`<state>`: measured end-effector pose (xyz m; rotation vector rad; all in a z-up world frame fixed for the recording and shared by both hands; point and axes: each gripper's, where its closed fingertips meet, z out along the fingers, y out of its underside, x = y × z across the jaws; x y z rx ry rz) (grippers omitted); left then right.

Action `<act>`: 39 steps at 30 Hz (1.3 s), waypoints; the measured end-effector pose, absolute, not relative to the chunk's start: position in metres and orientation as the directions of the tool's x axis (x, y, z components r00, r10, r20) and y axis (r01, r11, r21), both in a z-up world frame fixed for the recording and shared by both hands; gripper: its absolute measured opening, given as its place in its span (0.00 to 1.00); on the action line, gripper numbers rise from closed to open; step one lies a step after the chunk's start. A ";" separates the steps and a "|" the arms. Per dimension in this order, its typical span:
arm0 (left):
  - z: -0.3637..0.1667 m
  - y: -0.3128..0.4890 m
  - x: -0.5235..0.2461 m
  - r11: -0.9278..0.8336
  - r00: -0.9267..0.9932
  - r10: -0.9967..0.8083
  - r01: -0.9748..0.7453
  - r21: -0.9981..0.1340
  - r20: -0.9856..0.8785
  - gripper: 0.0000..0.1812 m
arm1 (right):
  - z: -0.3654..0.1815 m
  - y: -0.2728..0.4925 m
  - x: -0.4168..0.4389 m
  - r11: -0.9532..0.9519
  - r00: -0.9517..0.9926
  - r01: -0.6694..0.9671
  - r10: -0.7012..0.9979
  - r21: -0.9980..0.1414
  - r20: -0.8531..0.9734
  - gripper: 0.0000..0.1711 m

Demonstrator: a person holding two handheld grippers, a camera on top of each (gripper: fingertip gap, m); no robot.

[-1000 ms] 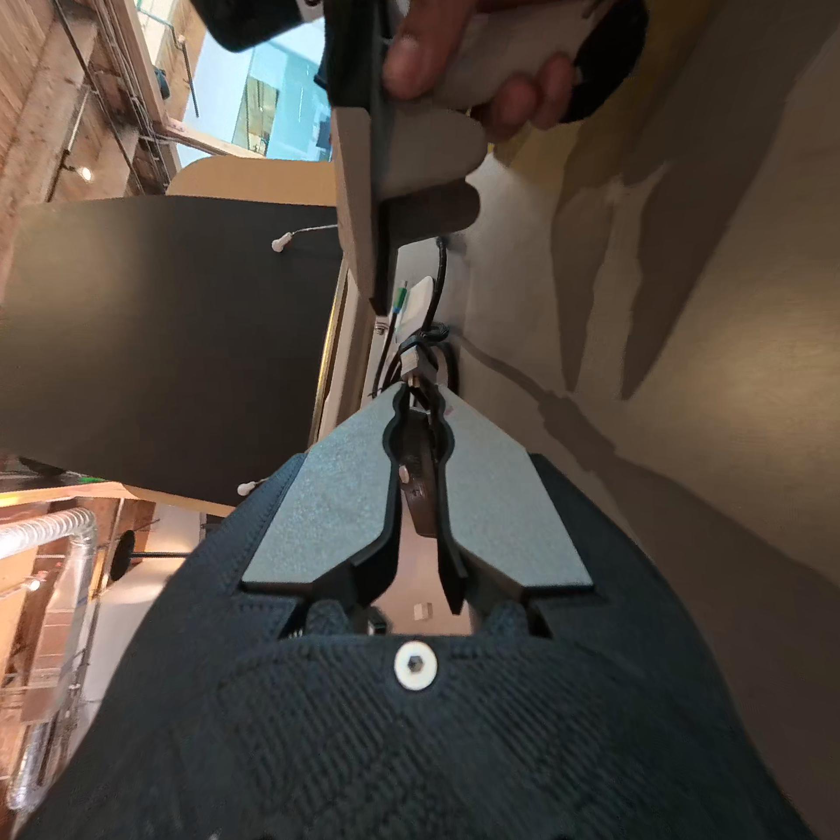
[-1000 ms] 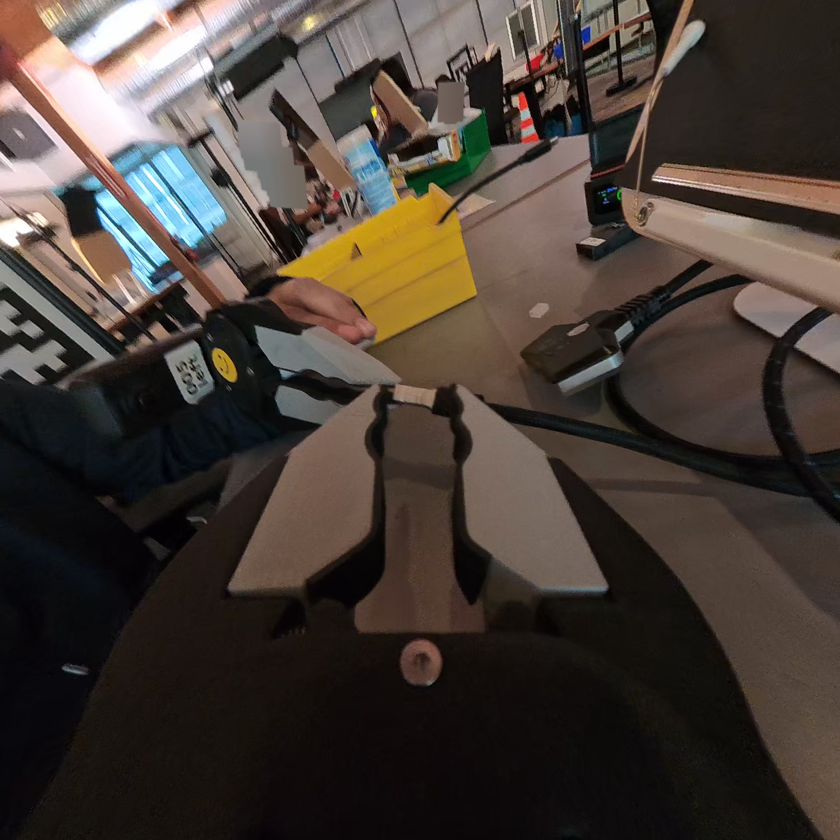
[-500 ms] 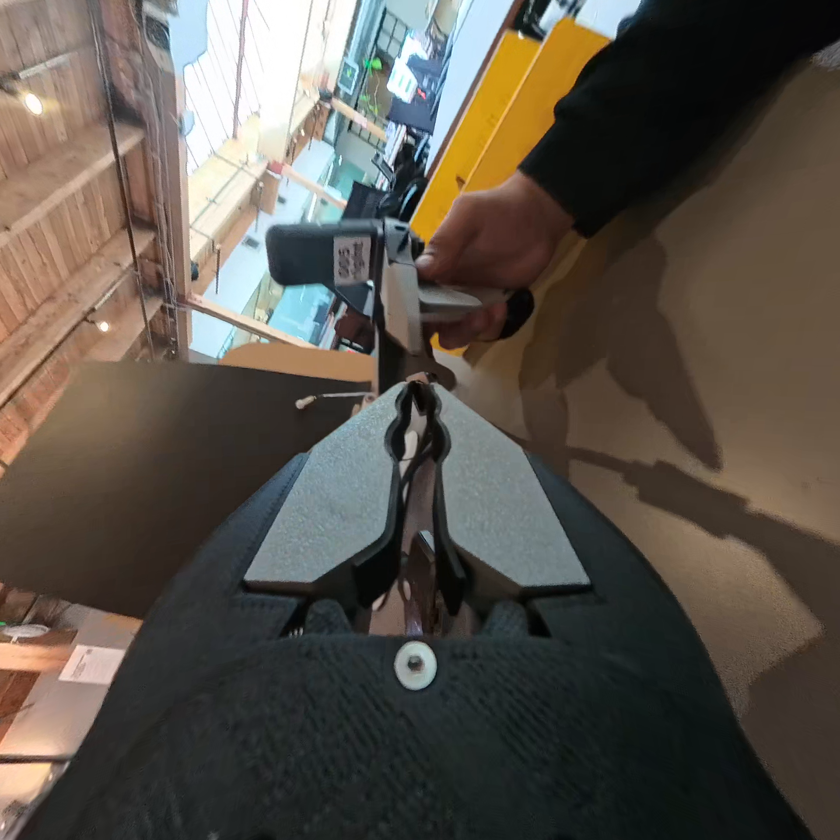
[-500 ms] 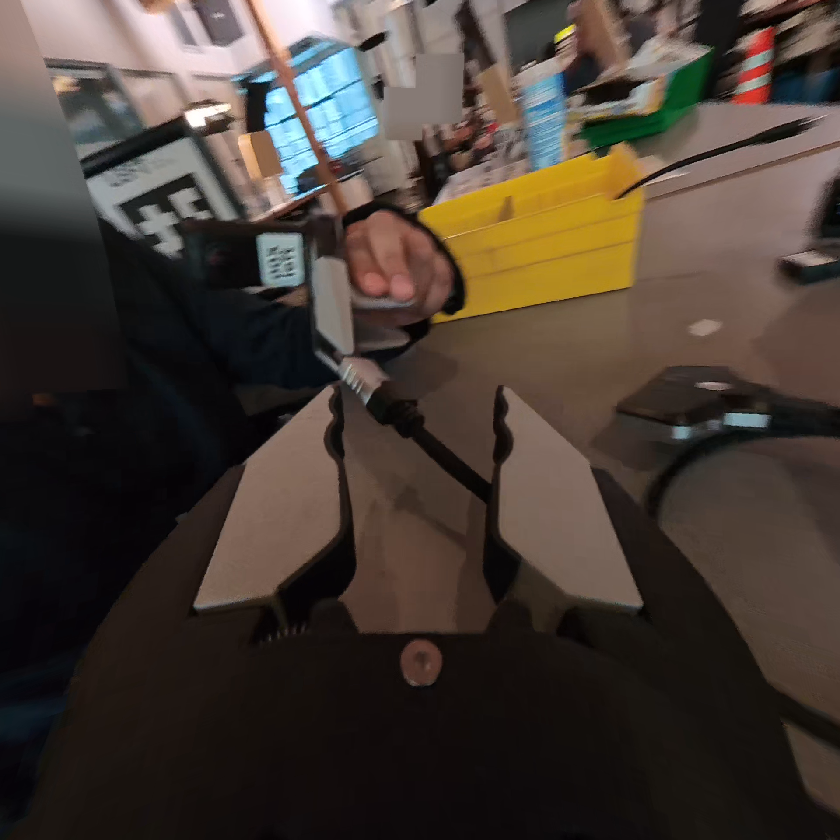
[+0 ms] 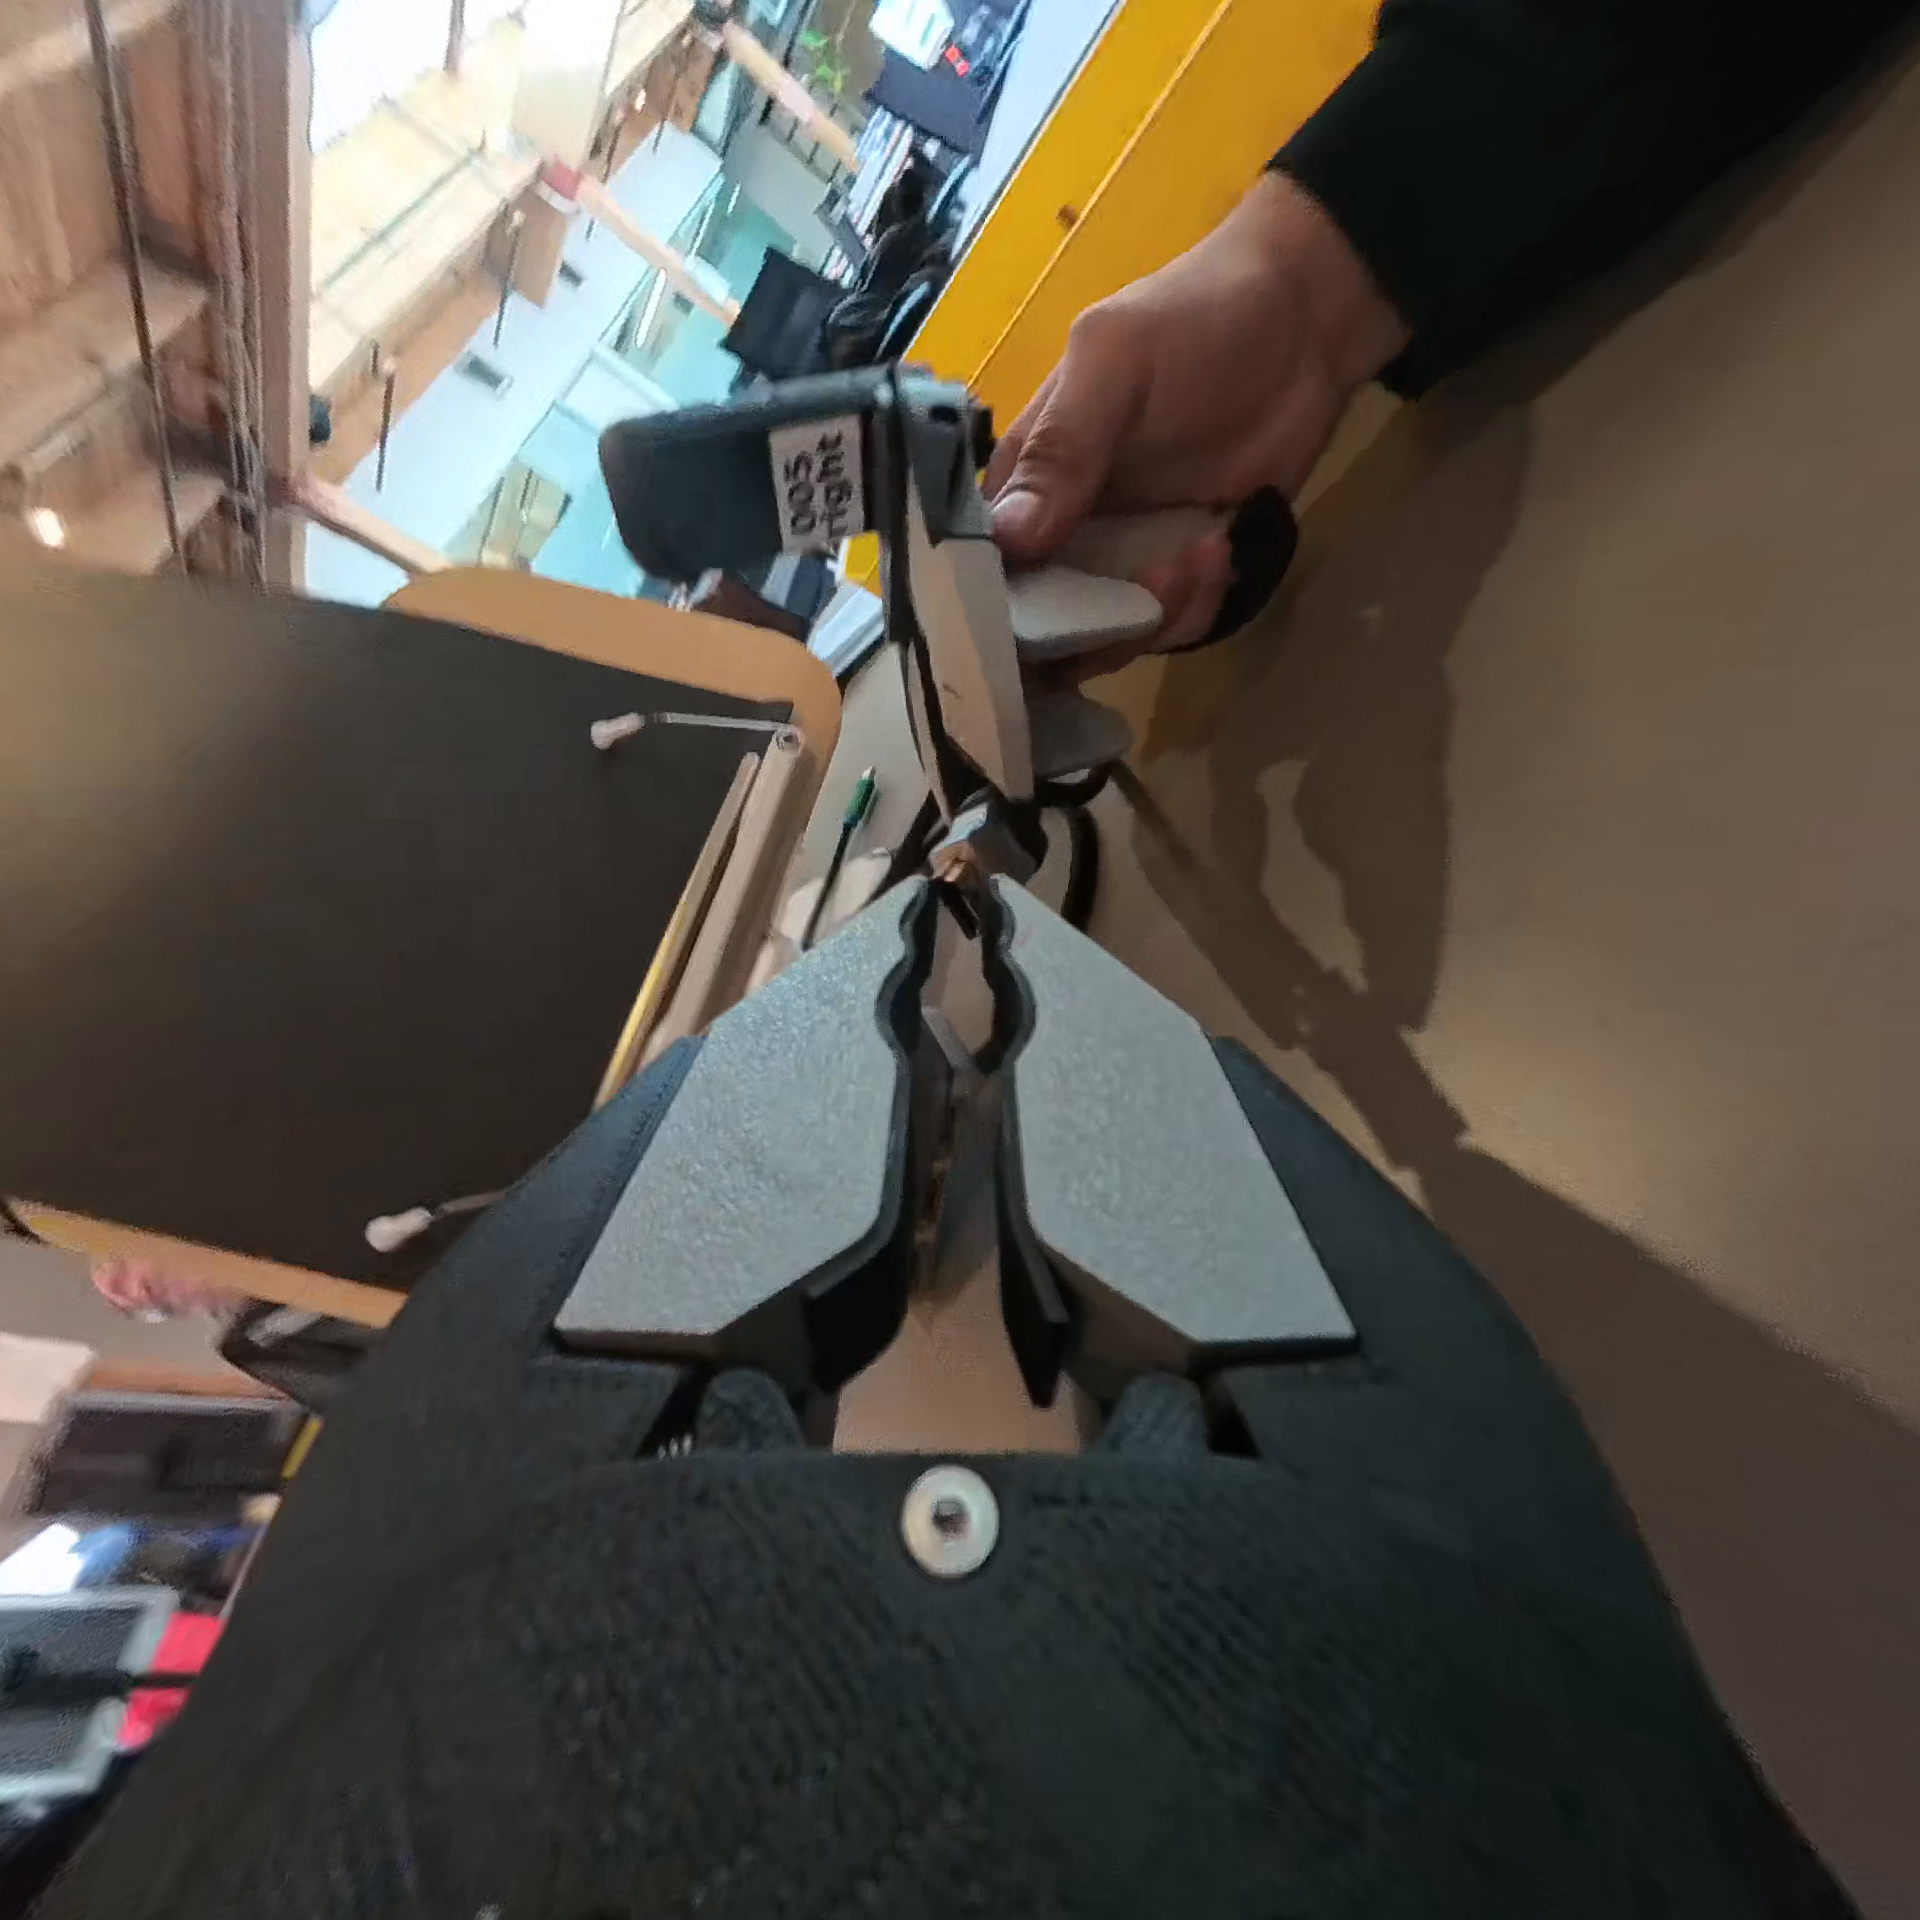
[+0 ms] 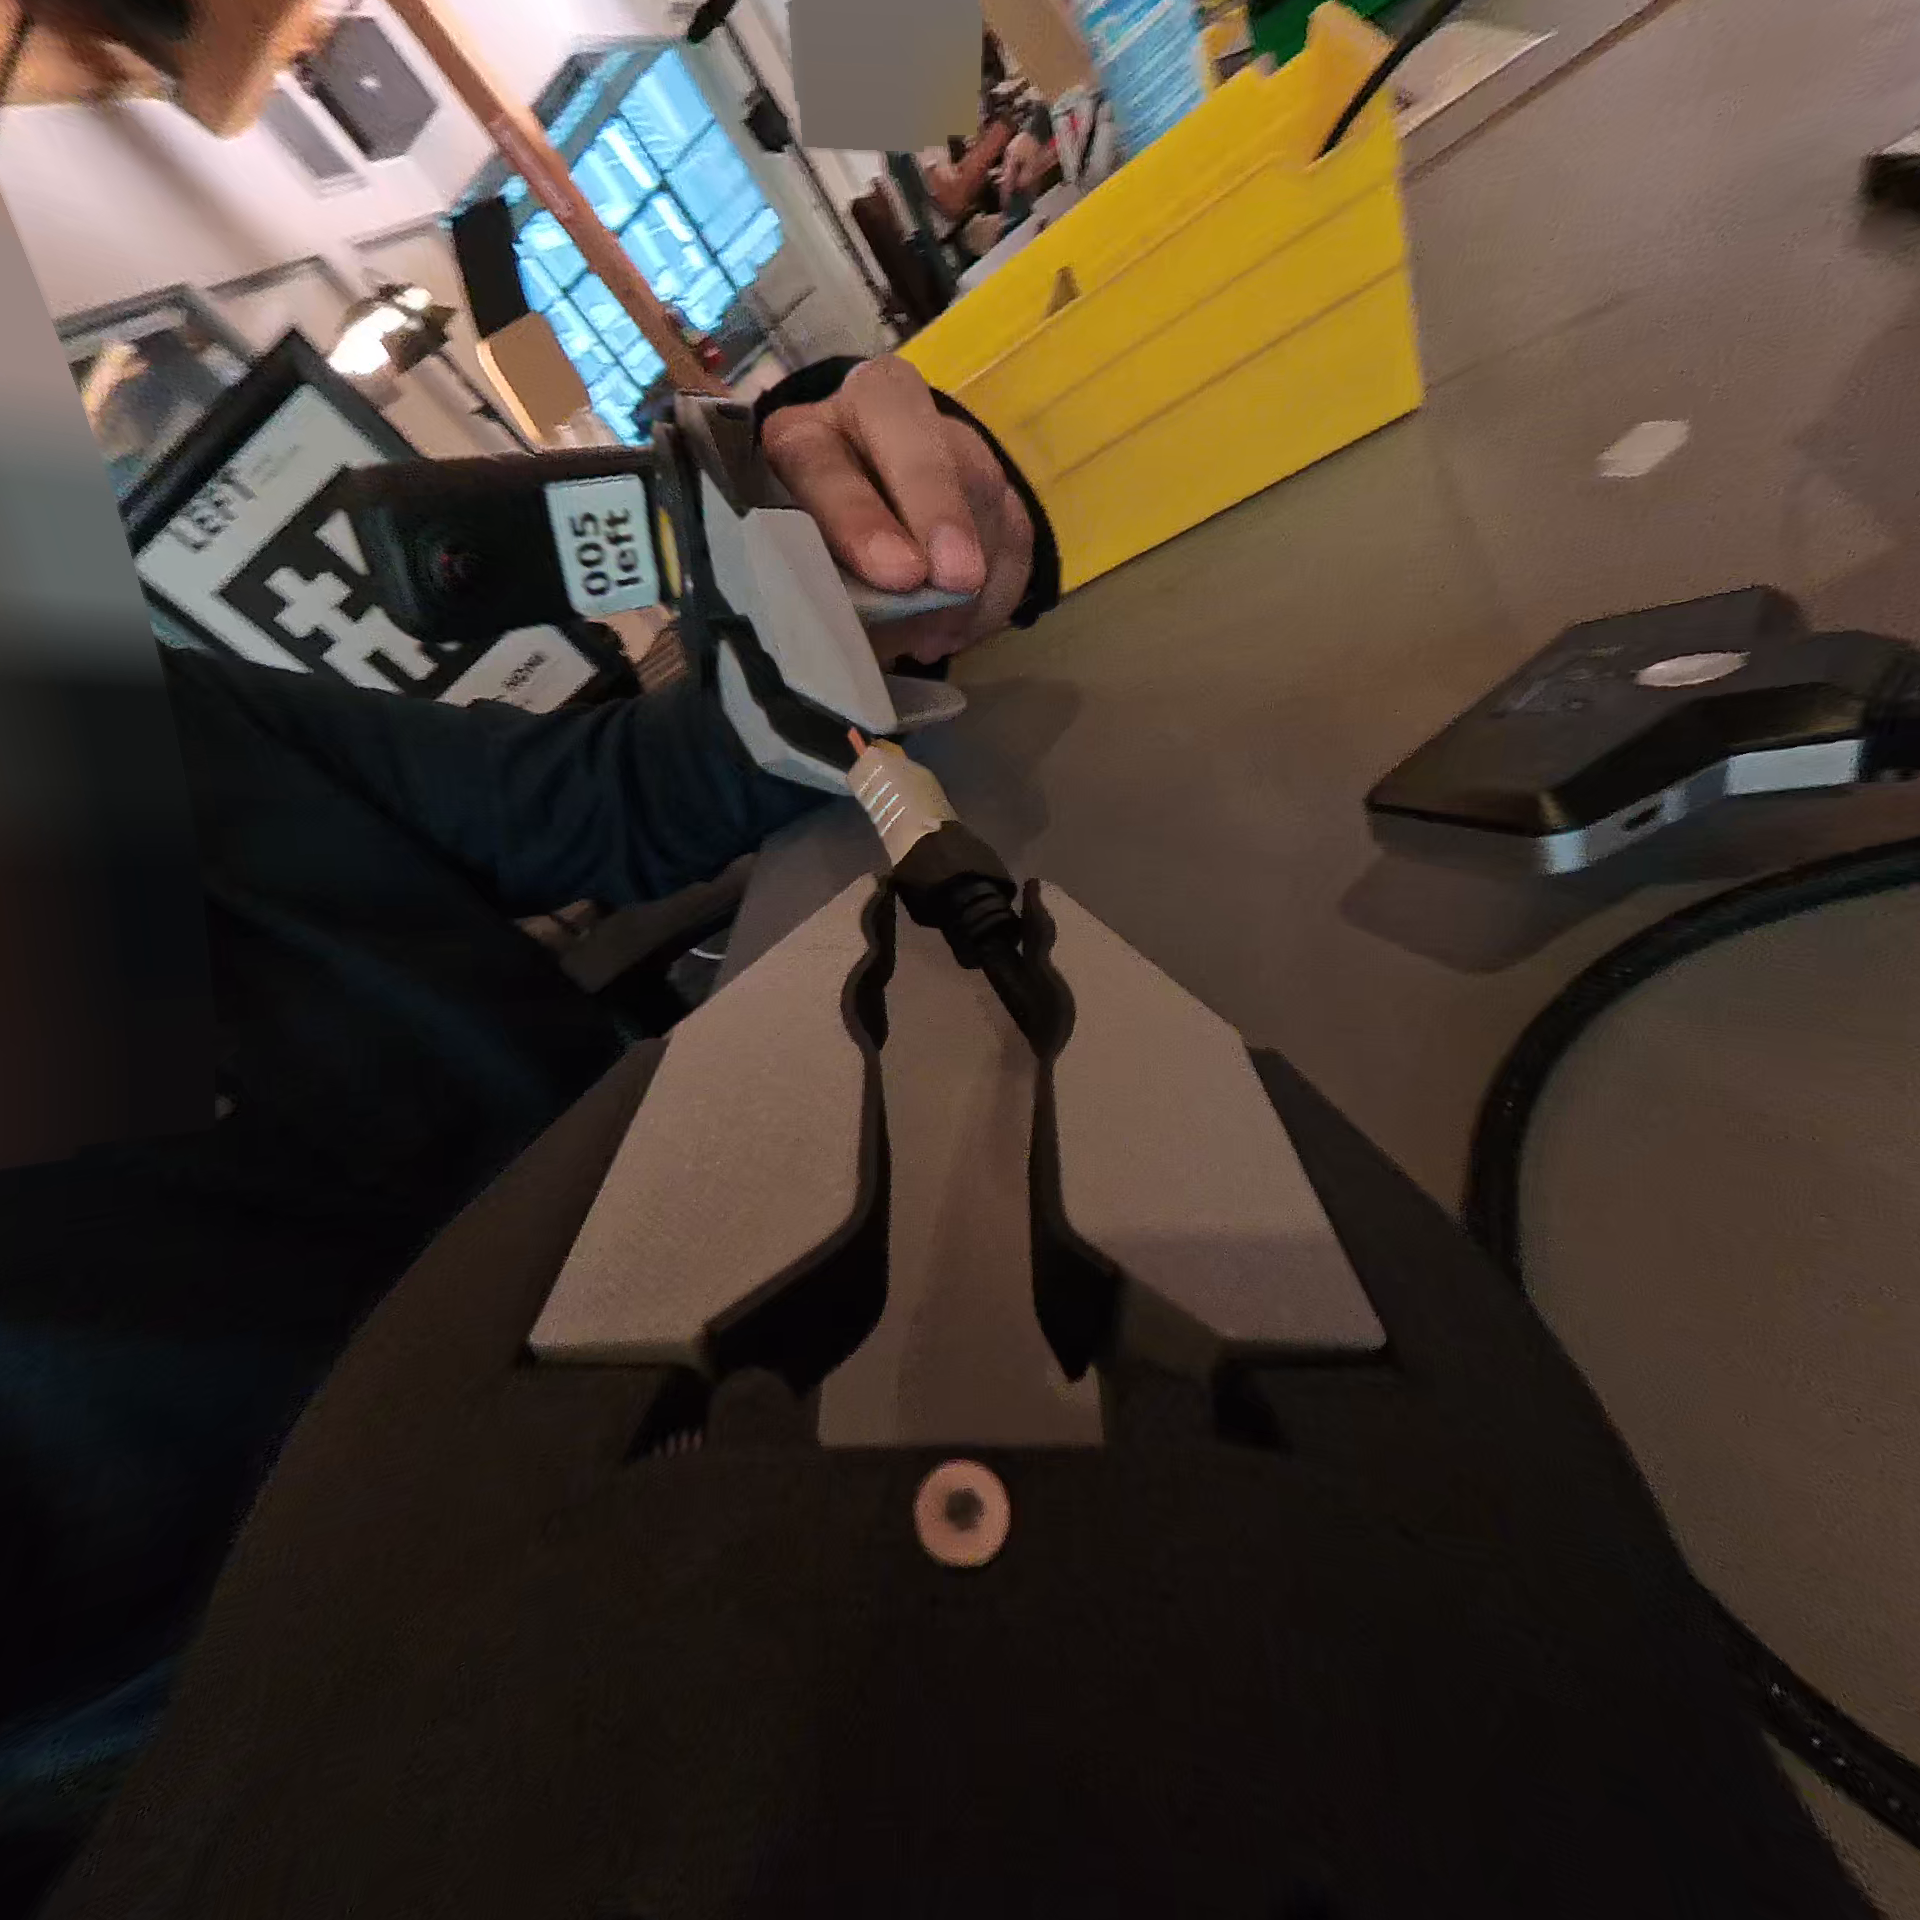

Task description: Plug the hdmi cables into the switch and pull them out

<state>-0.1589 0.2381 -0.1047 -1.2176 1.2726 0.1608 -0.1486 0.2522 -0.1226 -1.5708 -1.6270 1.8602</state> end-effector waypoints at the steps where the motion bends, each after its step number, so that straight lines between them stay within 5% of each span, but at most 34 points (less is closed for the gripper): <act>1: -0.109 0.241 -0.161 0.382 0.402 -0.536 -0.668 -0.638 -0.742 0.03 | -0.125 0.256 -0.150 -0.361 -0.382 0.452 0.748 -0.815 -0.543 0.13; 5: -0.126 0.253 -0.175 0.218 0.487 -0.640 -0.627 -0.748 -0.594 0.07 | -0.143 0.269 -0.154 -0.290 -0.268 0.479 0.850 -0.828 -0.453 0.11; 12: -0.152 0.292 -0.218 -0.068 0.681 -0.567 -0.600 -0.797 -0.463 0.12 | -0.165 0.283 -0.154 -0.231 -0.153 0.548 0.917 -0.804 -0.367 0.10; 20: -0.177 0.314 -0.251 -0.233 0.722 -0.436 -0.668 -0.707 -0.538 0.07 | -0.184 0.279 -0.153 -0.124 -0.147 0.624 0.951 -0.771 -0.272 0.11; 27: -0.178 0.314 -0.245 -0.219 0.708 -0.452 -0.678 -0.702 -0.542 0.07 | -0.154 0.326 -0.156 -0.335 0.044 0.434 0.935 -0.836 -0.352 0.30; 31: -0.178 0.313 -0.243 -0.215 0.702 -0.458 -0.682 -0.699 -0.545 0.08 | -0.156 0.344 -0.158 -0.085 0.124 0.488 0.992 -0.869 -0.027 0.40; 39: -0.168 0.316 -0.255 -0.289 0.820 -0.422 -0.525 -0.801 -0.386 0.07 | -0.166 0.352 -0.177 0.391 0.039 0.671 0.830 -0.631 0.556 0.45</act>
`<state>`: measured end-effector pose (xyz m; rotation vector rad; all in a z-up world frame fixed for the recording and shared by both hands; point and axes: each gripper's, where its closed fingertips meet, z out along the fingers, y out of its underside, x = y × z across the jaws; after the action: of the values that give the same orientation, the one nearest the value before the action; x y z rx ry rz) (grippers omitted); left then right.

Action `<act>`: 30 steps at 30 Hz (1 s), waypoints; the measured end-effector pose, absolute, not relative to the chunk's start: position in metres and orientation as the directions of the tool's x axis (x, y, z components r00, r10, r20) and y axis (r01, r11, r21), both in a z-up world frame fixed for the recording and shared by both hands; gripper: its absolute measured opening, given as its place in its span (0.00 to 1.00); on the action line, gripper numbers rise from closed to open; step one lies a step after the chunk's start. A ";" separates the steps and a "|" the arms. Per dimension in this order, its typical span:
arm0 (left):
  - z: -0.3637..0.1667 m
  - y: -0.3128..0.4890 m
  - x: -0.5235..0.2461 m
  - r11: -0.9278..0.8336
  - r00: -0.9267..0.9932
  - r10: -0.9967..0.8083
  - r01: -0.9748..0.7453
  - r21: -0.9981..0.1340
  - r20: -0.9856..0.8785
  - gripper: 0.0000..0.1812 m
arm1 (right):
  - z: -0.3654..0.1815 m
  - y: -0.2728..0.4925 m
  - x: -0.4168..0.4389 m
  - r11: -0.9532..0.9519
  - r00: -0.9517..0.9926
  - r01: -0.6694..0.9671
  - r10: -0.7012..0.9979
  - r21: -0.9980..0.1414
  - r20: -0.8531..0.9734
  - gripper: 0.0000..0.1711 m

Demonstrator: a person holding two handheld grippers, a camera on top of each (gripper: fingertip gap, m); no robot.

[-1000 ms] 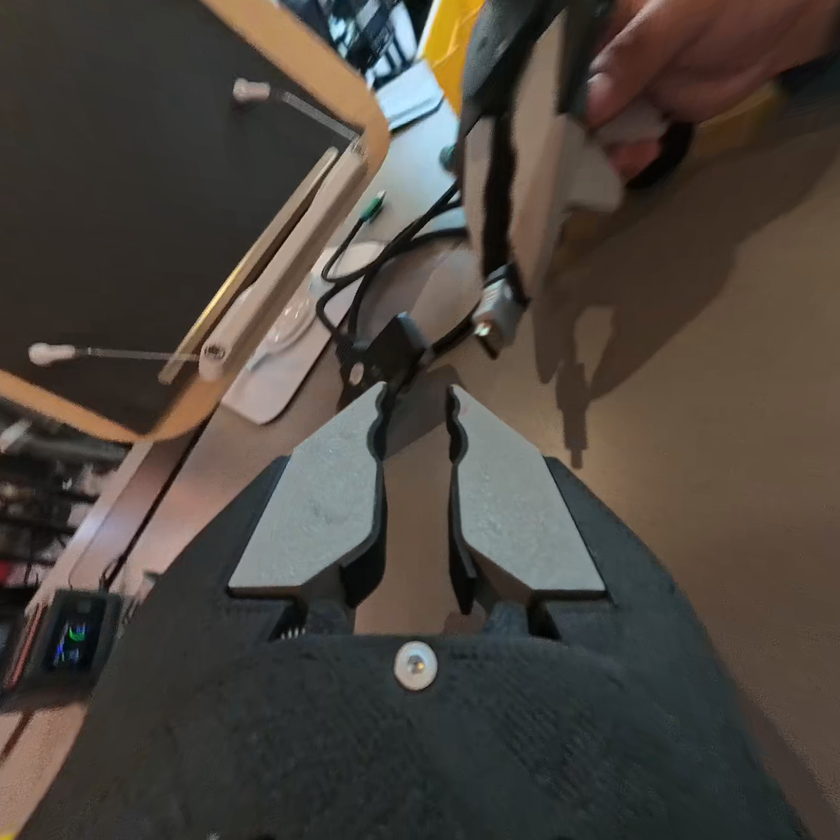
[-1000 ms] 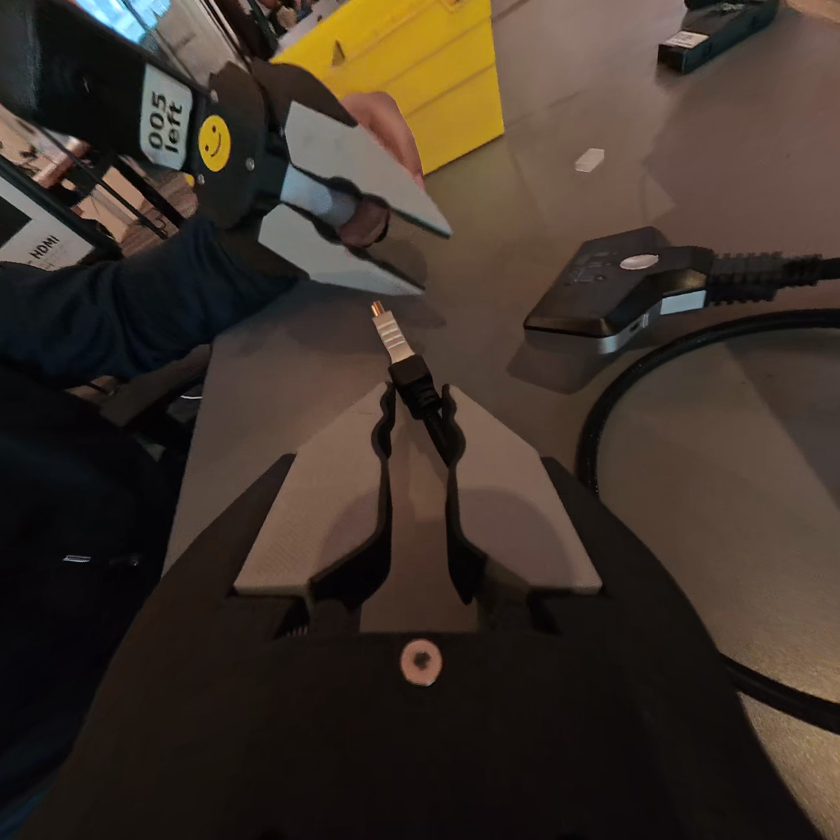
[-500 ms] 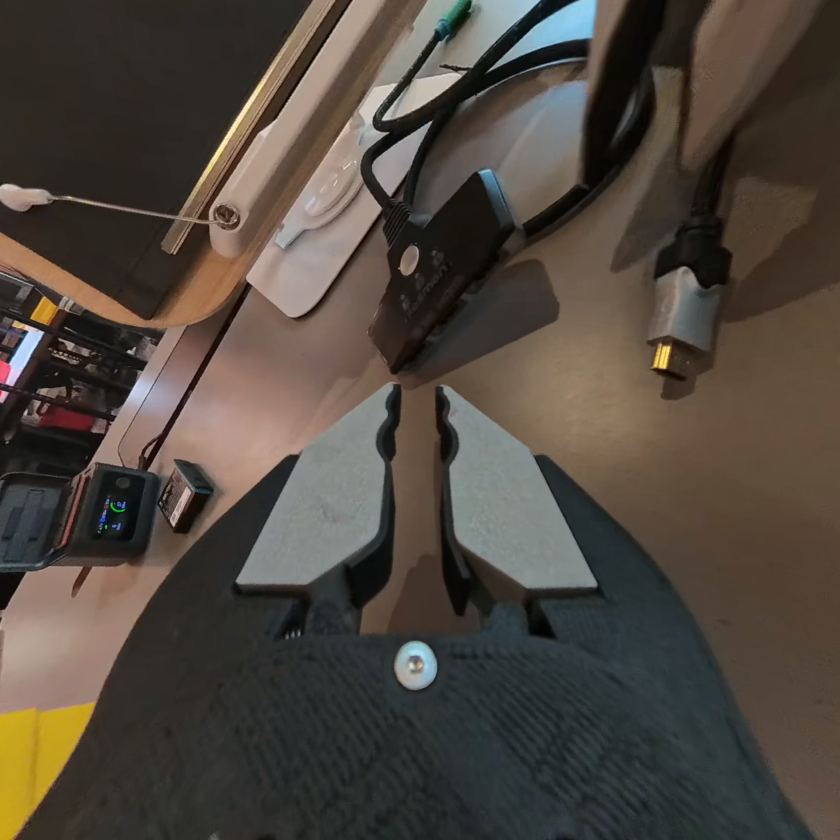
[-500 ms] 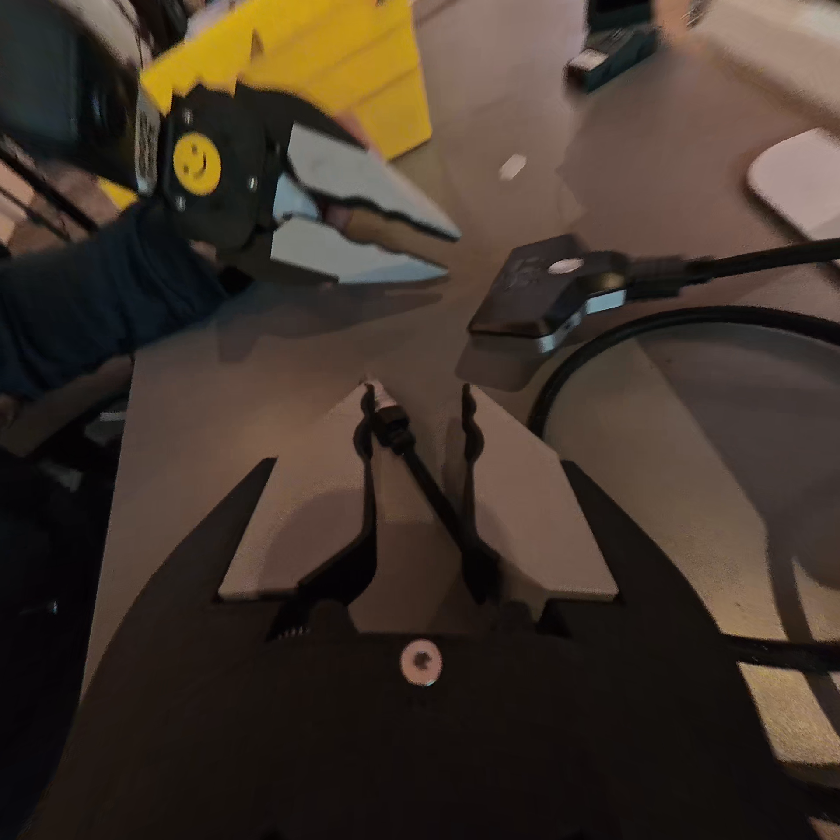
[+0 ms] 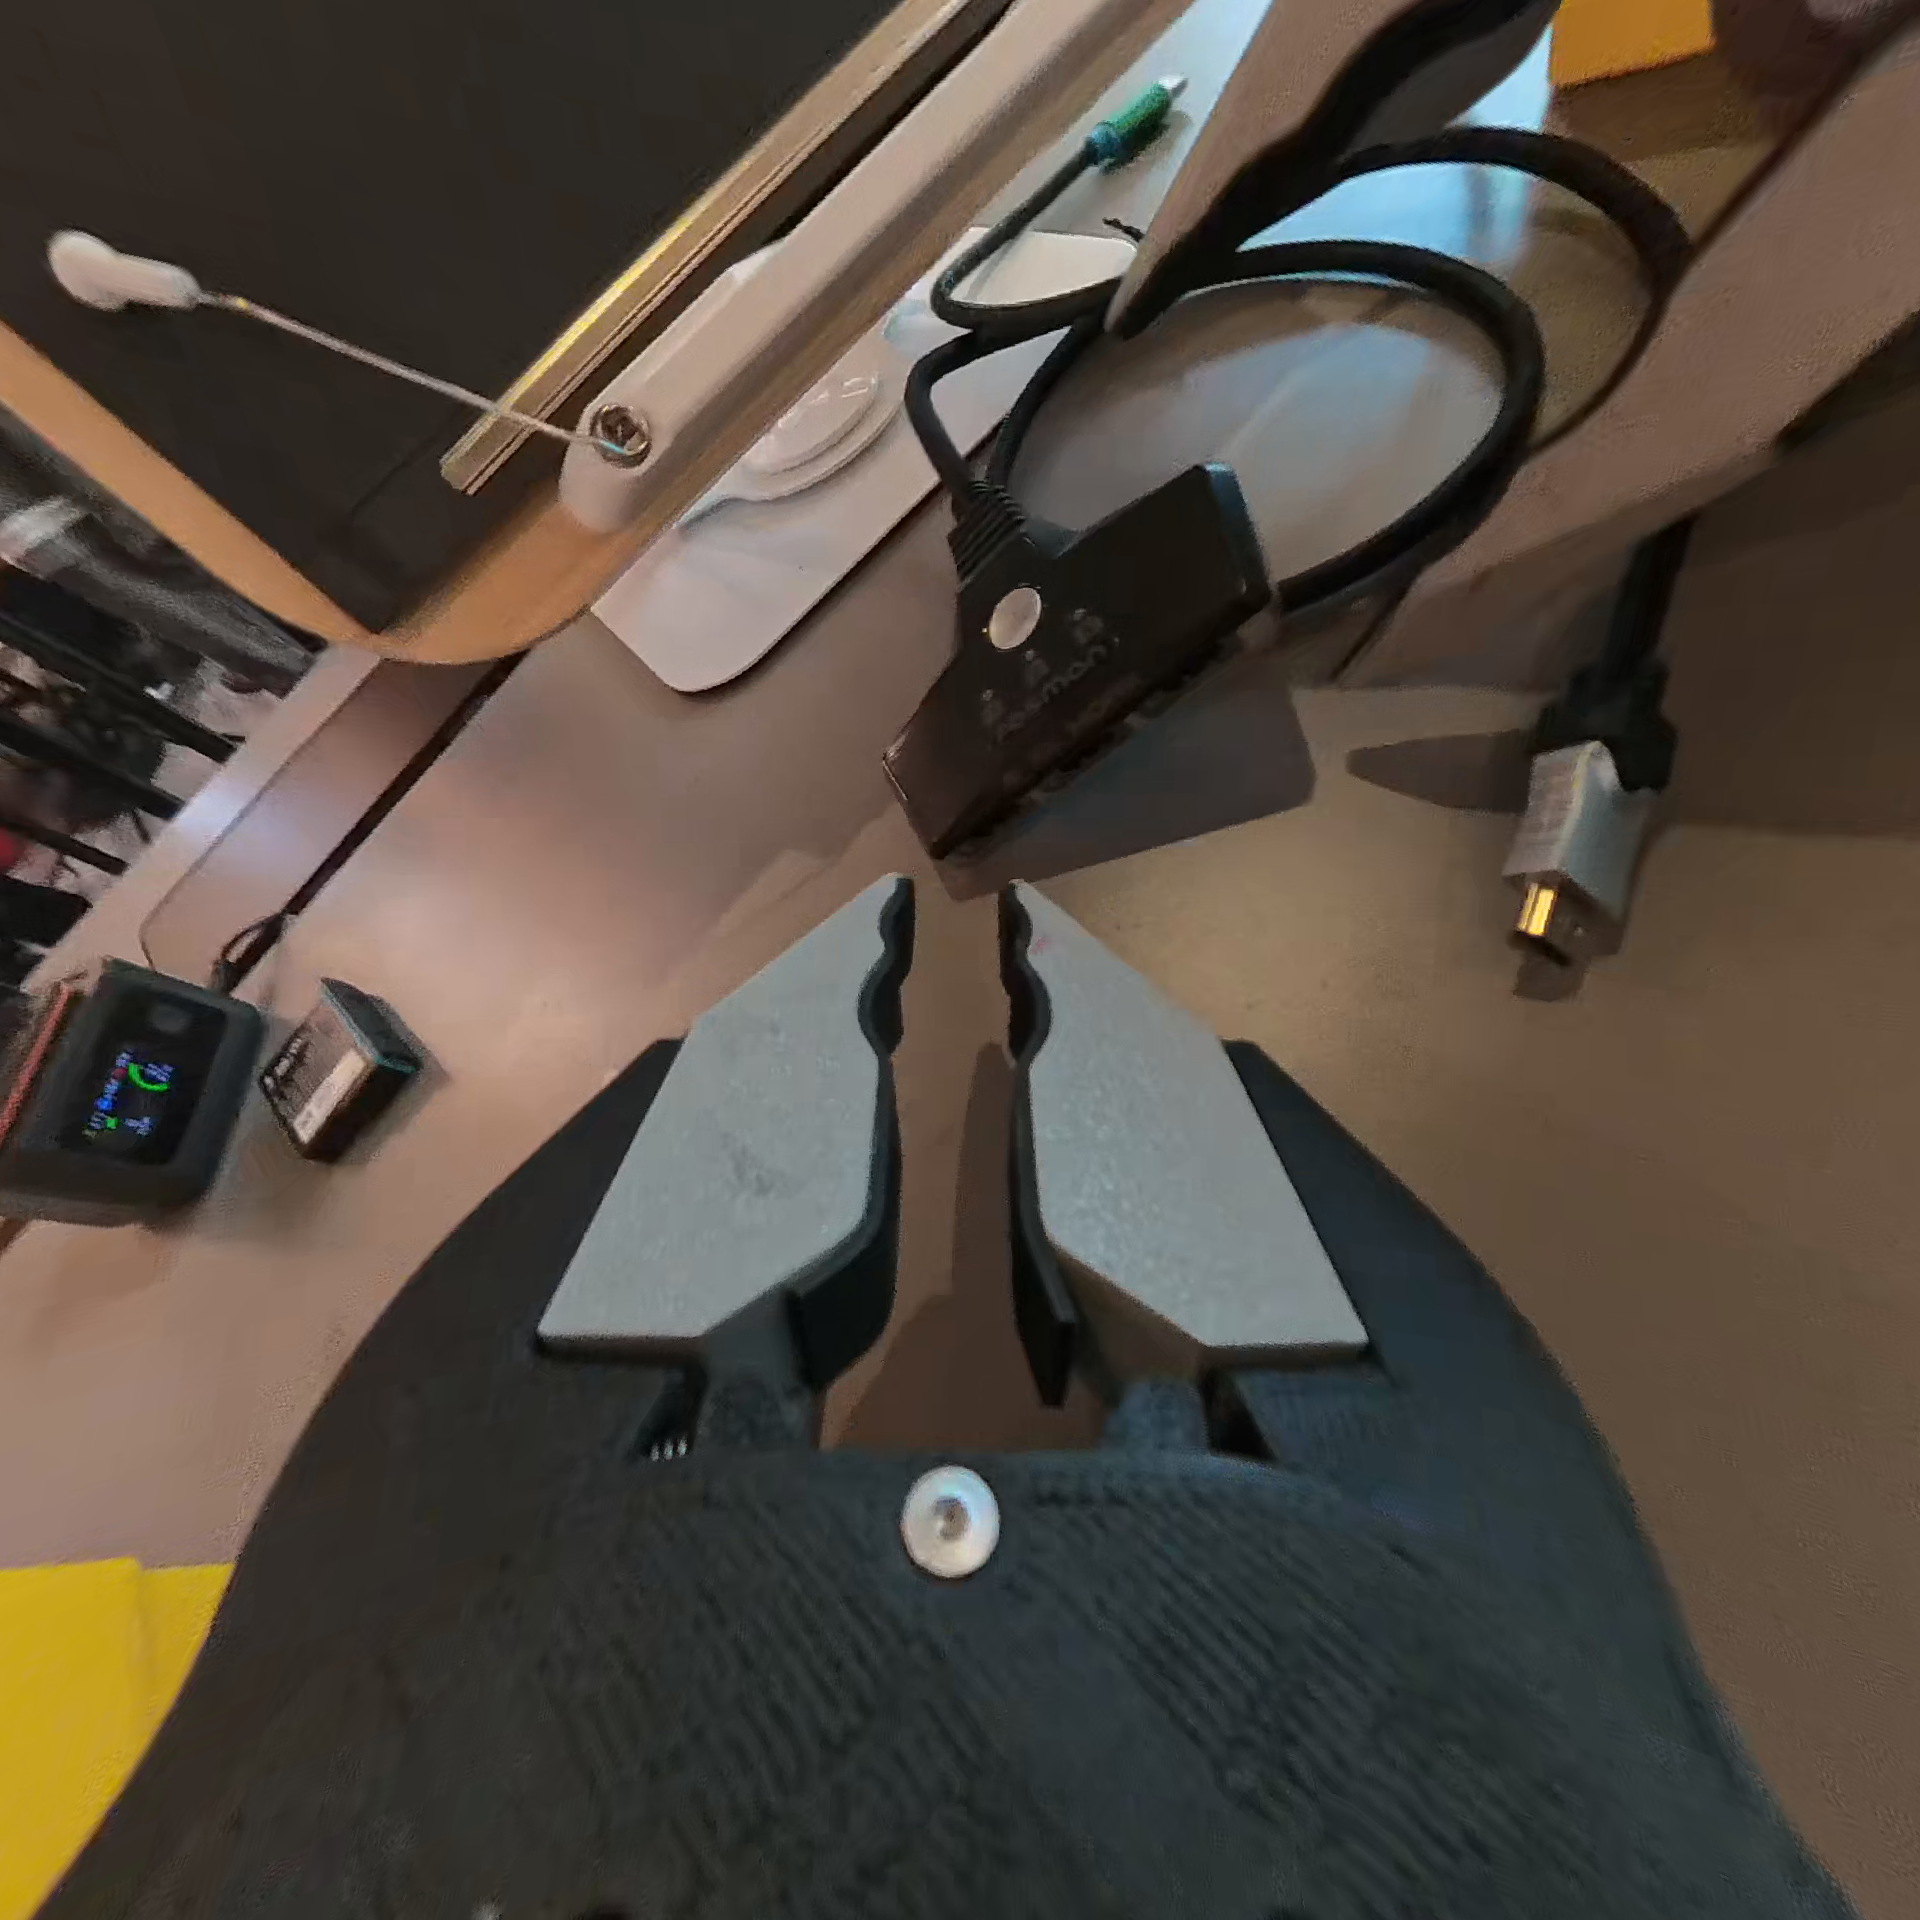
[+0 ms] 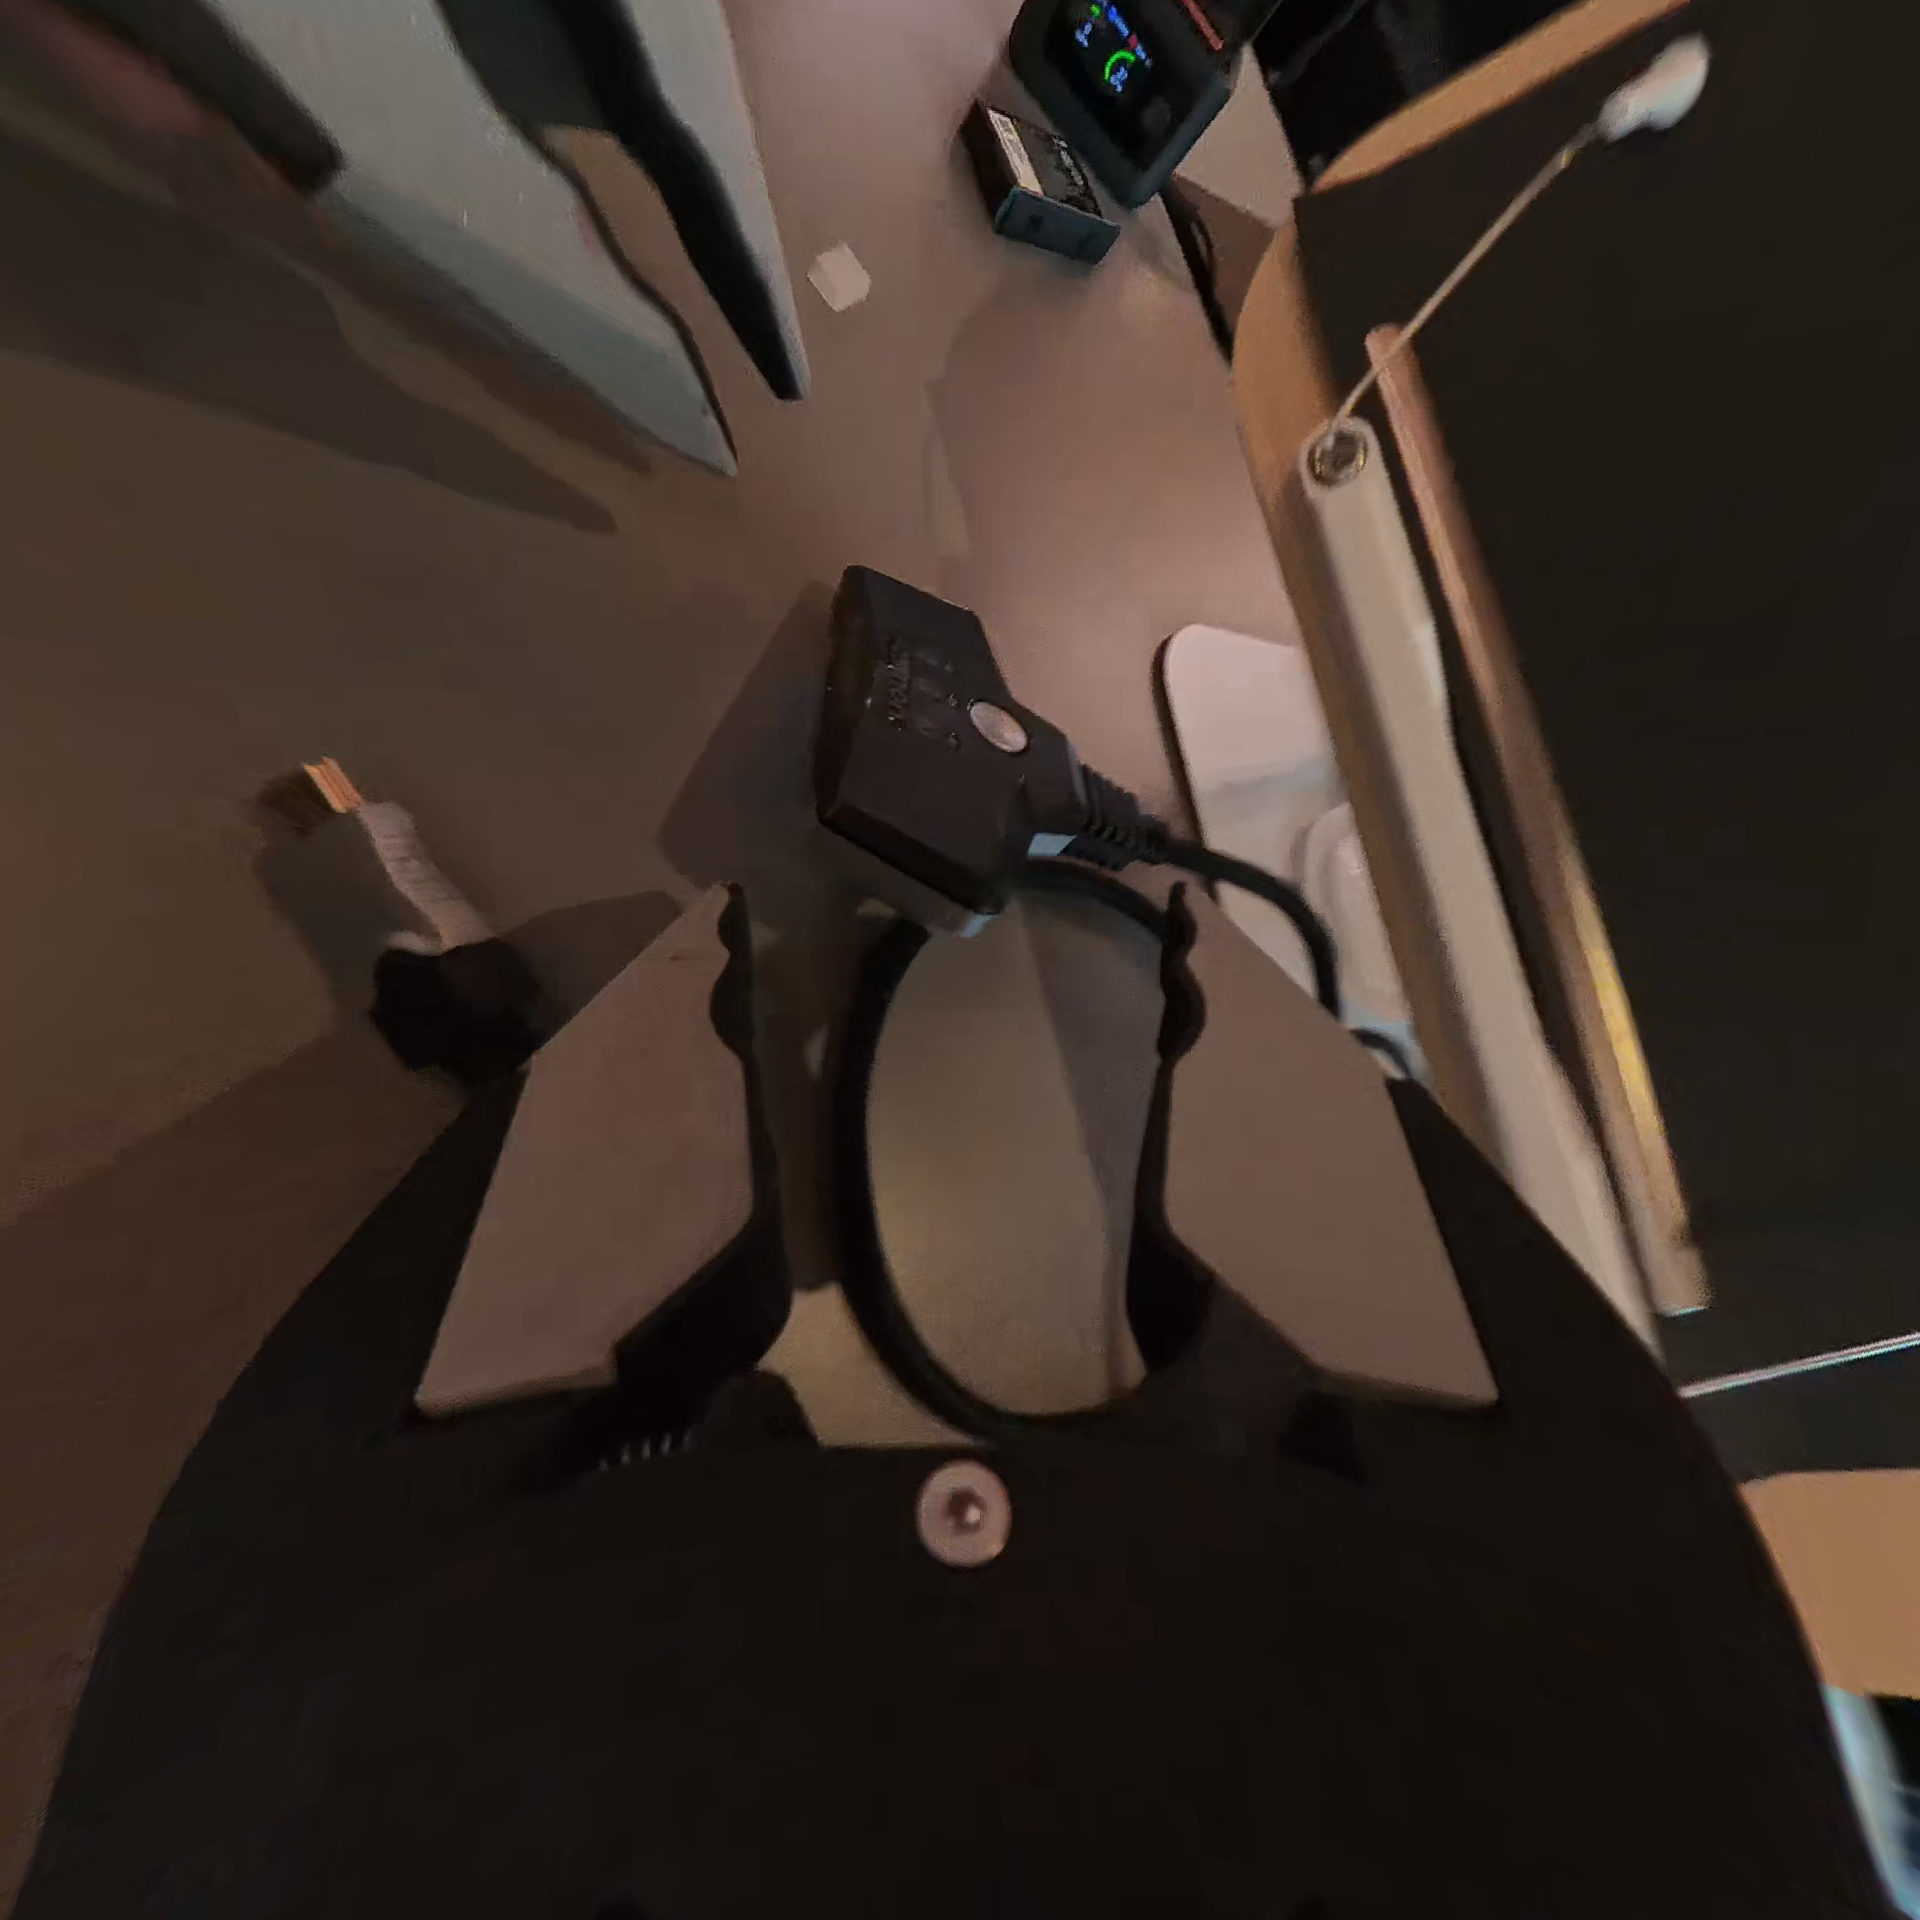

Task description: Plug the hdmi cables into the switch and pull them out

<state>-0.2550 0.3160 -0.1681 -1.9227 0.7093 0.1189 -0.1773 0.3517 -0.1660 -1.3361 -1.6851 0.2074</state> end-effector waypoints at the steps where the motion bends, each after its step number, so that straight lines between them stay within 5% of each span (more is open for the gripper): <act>1: -0.167 0.316 -0.256 -0.295 0.830 -0.421 -0.506 -0.810 -0.366 0.07 | -0.165 0.354 -0.181 0.446 0.022 0.683 0.778 -0.578 0.627 0.44; 6: -0.168 0.317 -0.263 -0.324 0.852 -0.405 -0.473 -0.820 -0.331 0.07 | -0.171 0.359 -0.203 0.650 -0.139 0.711 0.503 -0.267 0.853 0.18; 9: -0.170 0.318 -0.271 -0.337 0.852 -0.388 -0.487 -0.806 -0.353 0.08 | -0.163 0.364 -0.207 0.642 -0.128 0.733 0.452 -0.222 0.883 0.15; 13: -0.168 0.318 -0.278 -0.322 0.835 -0.375 -0.525 -0.787 -0.403 0.12 | -0.107 0.365 -0.191 0.598 0.101 0.649 0.544 -0.469 0.833 0.12; 17: -0.143 0.314 -0.258 -0.183 0.809 -0.392 -0.535 -0.825 -0.438 0.16 | -0.038 0.326 -0.166 0.494 0.137 0.266 0.830 -0.828 0.540 0.11; 22: -0.083 0.280 -0.208 0.151 0.748 -0.480 -0.445 -0.883 -0.459 0.20 | -0.040 0.299 -0.157 0.404 -0.066 0.111 0.915 -0.908 0.399 0.11; 30: -0.068 0.274 -0.201 0.211 0.754 -0.452 -0.429 -0.878 -0.477 0.23 | -0.046 0.270 -0.154 0.350 -0.278 0.061 0.905 -0.935 0.321 0.12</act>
<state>-0.2008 0.2737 -0.0685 -1.4022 0.7828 -0.0187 -0.1537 0.2697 -0.0465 -0.8832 -1.6280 1.0745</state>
